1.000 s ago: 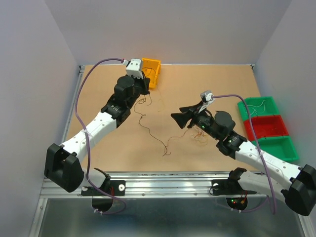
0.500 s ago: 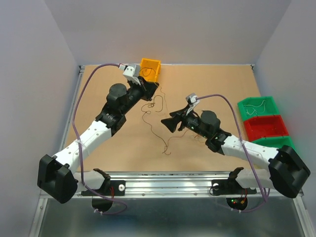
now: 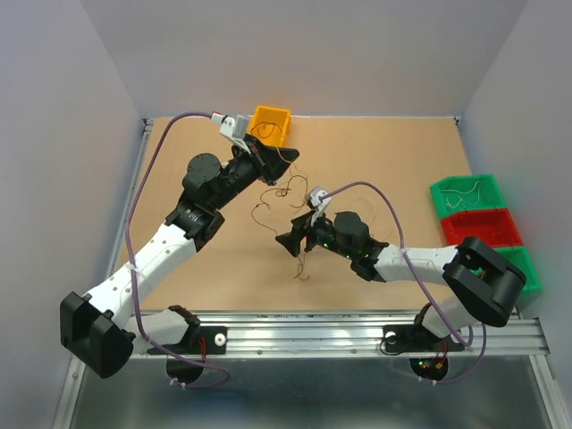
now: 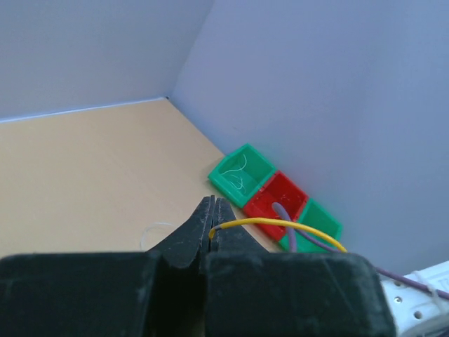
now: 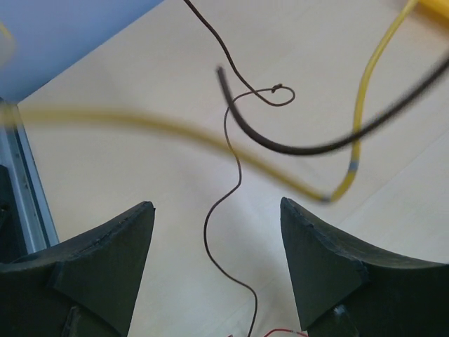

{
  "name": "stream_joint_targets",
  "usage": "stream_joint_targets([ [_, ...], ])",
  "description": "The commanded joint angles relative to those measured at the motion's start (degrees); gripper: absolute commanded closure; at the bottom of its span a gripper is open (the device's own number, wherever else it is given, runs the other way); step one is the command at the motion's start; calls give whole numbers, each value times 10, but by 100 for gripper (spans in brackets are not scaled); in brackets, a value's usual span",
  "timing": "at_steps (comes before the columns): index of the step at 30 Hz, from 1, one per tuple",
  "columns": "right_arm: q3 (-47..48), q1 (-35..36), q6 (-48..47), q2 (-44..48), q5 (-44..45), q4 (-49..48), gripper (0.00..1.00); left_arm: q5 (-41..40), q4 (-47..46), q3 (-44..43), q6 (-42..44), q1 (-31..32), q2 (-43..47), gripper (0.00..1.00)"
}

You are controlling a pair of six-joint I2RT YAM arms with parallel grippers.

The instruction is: Untangle the cables

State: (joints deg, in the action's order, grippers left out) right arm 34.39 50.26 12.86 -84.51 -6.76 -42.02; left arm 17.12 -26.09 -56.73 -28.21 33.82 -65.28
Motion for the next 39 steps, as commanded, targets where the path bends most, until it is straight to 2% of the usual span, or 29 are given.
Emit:
stream_joint_targets([
  [1, 28, 16, -64, -3, 46, -97, 22, 66, -21, -83, -41, 5, -5, 100],
  [5, 23, 26, -92, 1, 65, -121, 18, 83, 9, -141, -51, 12, -21, 100],
  [8, -11, 38, -115, 17, 97, -188, 15, 85, 22, -167, -62, 19, -29, 100],
  [11, -48, 41, -138, 27, 111, -300, 7, 94, 24, -181, -81, 29, -32, 100],
  [15, -69, 45, -142, 33, 149, -358, 7, 93, 29, -192, -88, 45, -39, 100],
  [18, -72, 48, -151, 40, 192, -365, 7, 88, 36, -202, -90, 68, -36, 100],
  [23, -71, 50, -155, 38, 202, -376, 10, 91, 49, -209, -91, 93, -25, 100],
  [24, -71, 52, -154, 37, 202, -377, 12, 92, 51, -210, -91, 97, -24, 100],
  [27, -65, 56, -153, 34, 199, -377, 33, 98, 54, -214, -94, 106, -20, 100],
  [28, -65, 59, -153, 31, 193, -378, 53, 99, 57, -221, -95, 107, -22, 100],
  [31, -62, 63, -144, 24, 190, -373, 100, 63, 84, -253, -64, 107, -22, 100],
  [32, -63, 64, -138, 19, 190, -372, 99, 36, 89, -263, -29, 107, -21, 100],
  [33, -60, 65, -130, 13, 185, -370, 99, -32, 96, -274, -13, 104, -22, 100],
  [36, -44, 77, -103, -42, 177, -367, 100, -130, 145, -368, 37, 75, -48, 100],
  [37, -38, 91, -107, -62, 184, -366, 100, -138, 174, -444, 44, 34, -77, 100],
  [39, -14, 106, -116, -118, 190, -366, 99, -166, 204, -523, 59, -9, -108, 100],
])
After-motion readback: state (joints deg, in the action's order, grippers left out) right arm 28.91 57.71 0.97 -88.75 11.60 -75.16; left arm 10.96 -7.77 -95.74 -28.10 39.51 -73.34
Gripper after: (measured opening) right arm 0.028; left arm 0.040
